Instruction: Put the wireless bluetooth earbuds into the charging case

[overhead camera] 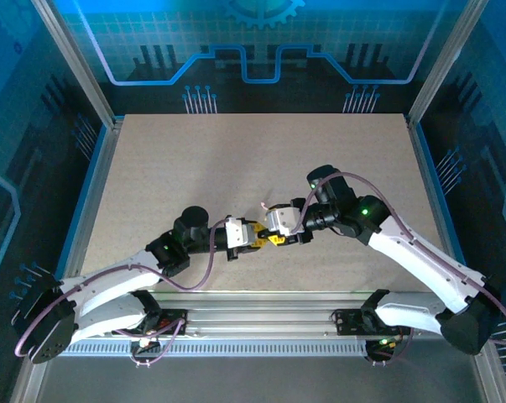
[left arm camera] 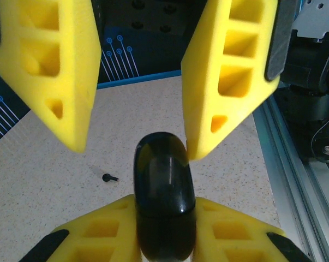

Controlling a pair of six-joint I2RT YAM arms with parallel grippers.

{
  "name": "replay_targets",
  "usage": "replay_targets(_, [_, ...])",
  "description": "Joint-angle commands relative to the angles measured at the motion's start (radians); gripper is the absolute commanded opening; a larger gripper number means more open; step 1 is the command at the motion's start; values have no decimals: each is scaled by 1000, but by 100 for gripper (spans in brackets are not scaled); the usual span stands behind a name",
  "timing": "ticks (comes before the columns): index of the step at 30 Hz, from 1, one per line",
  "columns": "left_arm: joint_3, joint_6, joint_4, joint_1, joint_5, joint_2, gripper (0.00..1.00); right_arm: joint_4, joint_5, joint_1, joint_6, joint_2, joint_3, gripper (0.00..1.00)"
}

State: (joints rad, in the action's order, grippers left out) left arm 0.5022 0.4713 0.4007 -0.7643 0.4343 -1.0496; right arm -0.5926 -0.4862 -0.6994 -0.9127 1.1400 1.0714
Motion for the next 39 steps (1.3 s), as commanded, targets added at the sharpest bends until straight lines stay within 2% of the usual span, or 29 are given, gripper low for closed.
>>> replay_targets(1, [1, 6, 15, -7, 21, 17, 23, 15, -16, 8, 27, -10, -1, 46])
replay_targets(15, [-4, -3, 33, -7, 21, 23, 22, -18, -15, 8, 24, 30, 22, 47])
replay_targets(39, [-11, -8, 42, -8, 25, 36, 21, 136, 76, 72, 156, -6, 1, 44])
